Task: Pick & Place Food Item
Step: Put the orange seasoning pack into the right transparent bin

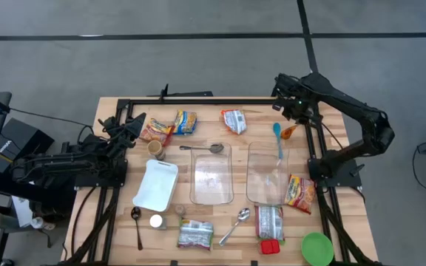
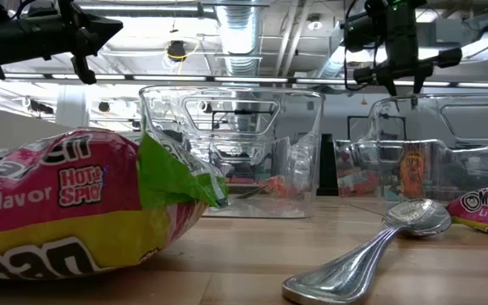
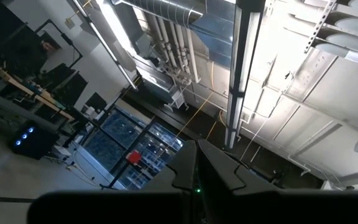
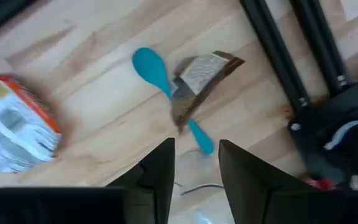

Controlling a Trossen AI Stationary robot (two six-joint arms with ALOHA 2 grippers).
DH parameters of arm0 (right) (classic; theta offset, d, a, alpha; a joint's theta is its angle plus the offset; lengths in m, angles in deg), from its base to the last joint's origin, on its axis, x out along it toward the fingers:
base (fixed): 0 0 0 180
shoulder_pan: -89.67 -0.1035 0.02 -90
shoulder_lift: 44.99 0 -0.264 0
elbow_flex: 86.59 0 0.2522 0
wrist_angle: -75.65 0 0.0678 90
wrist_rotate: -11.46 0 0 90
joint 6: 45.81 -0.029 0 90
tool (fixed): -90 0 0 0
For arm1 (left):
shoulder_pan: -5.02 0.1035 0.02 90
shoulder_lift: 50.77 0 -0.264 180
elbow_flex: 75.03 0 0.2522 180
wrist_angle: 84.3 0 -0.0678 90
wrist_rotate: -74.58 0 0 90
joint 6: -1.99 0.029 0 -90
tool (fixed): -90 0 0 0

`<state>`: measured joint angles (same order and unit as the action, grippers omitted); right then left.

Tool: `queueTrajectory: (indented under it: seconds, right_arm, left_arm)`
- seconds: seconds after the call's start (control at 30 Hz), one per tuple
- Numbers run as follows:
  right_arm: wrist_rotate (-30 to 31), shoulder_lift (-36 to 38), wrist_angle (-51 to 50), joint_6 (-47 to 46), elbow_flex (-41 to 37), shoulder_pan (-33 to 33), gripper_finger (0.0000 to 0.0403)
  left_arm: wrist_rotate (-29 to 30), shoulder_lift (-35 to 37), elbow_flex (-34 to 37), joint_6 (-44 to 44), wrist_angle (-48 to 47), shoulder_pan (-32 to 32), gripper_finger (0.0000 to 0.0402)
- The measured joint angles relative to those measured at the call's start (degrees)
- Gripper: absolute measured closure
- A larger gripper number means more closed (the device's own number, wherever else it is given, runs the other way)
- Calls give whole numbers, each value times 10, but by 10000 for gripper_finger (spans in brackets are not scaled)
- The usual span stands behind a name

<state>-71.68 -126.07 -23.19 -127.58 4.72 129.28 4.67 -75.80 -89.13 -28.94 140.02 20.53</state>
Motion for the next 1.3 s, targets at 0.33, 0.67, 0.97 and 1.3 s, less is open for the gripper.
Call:
queueTrajectory:
  seconds: [0.33, 0.67, 0.97, 1.3]
  right_arm:
    - [46, 5, 30, -140, -89, -50, 284]
    - [84, 5, 97, -144, -129, -62, 284]
    - [94, 0, 111, -157, -141, -61, 285]
    - [81, 0, 190, -173, -200, -66, 285]
  left_arm:
    - [0, 0, 0, 0, 0, 0, 394]
    - [0, 0, 0, 0, -2, 0, 394]
    - [0, 0, 0, 0, -2, 0, 394]
    - [0, 0, 0, 5, -2, 0, 394]
